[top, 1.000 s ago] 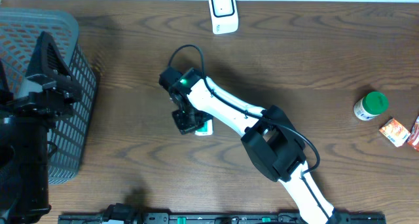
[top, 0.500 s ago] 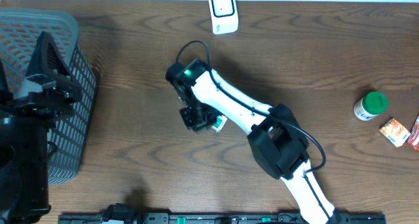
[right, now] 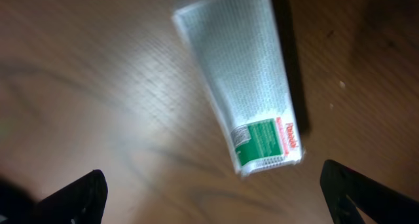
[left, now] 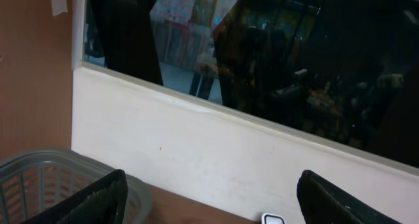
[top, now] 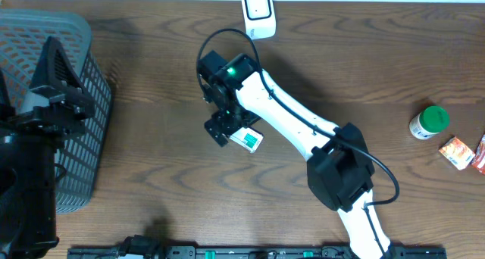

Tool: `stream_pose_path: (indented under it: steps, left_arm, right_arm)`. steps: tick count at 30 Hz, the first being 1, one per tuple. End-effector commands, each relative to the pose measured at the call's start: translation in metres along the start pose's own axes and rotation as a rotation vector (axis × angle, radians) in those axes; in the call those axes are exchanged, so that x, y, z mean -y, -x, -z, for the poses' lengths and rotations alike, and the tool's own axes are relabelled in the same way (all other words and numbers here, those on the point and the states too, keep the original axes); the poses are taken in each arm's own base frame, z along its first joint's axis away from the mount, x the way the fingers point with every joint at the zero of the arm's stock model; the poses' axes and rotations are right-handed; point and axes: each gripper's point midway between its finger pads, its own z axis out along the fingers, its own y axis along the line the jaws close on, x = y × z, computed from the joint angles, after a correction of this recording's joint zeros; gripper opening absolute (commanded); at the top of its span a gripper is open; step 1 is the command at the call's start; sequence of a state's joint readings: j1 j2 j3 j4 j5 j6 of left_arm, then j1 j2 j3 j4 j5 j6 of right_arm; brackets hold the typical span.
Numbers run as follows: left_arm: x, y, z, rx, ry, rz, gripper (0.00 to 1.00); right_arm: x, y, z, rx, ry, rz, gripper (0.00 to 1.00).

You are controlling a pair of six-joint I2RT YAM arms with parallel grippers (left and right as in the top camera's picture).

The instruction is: Scan the item barcode

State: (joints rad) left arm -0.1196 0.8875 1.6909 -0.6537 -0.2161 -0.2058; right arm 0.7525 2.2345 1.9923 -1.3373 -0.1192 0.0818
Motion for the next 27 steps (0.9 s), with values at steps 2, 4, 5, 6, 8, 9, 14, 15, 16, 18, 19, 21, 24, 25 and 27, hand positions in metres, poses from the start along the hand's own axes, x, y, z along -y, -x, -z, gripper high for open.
stream_pose_path:
  steps: [2, 4, 5, 6, 8, 9, 14, 15, 16, 18, 19, 21, 24, 25, 27]
  left_arm:
    - [-0.001, 0.002, 0.001, 0.008, 0.006, -0.001, 0.83]
    - [-0.001, 0.002, 0.001, 0.008, 0.006, -0.001, 0.83]
    - [-0.001, 0.002, 0.001, 0.008, 0.006, -0.001, 0.83]
    - [-0.001, 0.002, 0.001, 0.008, 0.006, -0.001, 0.83]
    - [-0.001, 0.002, 0.001, 0.008, 0.006, -0.001, 0.83]
    - [-0.001, 0.002, 0.001, 0.008, 0.006, -0.001, 0.83]
    - [-0.001, 0.002, 0.001, 0.008, 0.006, -0.001, 0.83]
    - [-0.001, 0.002, 0.001, 0.008, 0.006, -0.001, 0.83]
    - [-0.001, 0.002, 0.001, 0.008, 0.006, -0.001, 0.83]
    - [-0.001, 0.002, 0.001, 0.008, 0.006, -0.001, 0.83]
    - [-0.001, 0.002, 0.001, 0.008, 0.006, -0.001, 0.83]
    - [-0.001, 0.002, 0.001, 0.008, 0.006, -0.001, 0.83]
    - [-0.001, 0.002, 0.001, 0.008, 0.006, -0.001, 0.83]
    - [-0.001, 0.002, 0.001, 0.008, 0.006, -0.001, 0.83]
    - [-0.001, 0.002, 0.001, 0.008, 0.006, -0.001, 0.83]
  right_arm:
    - [0.018, -0.009, -0.025, -0.039, -0.018, 0.031, 0.99]
    - [0.021, -0.007, -0.035, -0.026, -0.017, 0.031, 0.99]
    - [0.022, -0.007, -0.040, -0.022, -0.017, 0.043, 0.99]
    - [0.022, -0.007, -0.044, -0.020, -0.017, 0.051, 0.99]
    - [0.023, -0.009, -0.055, -0.020, -0.013, 0.053, 0.99]
    - [0.024, -0.011, -0.059, -0.024, -0.014, 0.053, 0.99]
    - [0.031, -0.014, -0.079, -0.017, -0.017, 0.048, 0.97]
    - [0.033, -0.014, -0.082, -0.010, -0.017, 0.045, 0.95]
    - [0.035, -0.013, -0.084, -0.001, -0.017, 0.042, 0.91]
    - [0.037, -0.011, -0.087, 0.011, -0.016, 0.037, 0.76]
    - [0.039, -0.011, -0.089, 0.013, -0.016, 0.034, 0.69]
    - [0.041, -0.011, -0.089, 0.014, -0.016, 0.030, 0.57]
    - [0.041, -0.012, -0.089, 0.007, -0.011, 0.026, 0.49]
    - [0.042, -0.013, -0.089, 0.006, -0.011, 0.024, 0.48]
    - [0.042, -0.014, -0.089, 0.000, -0.011, 0.023, 0.48]
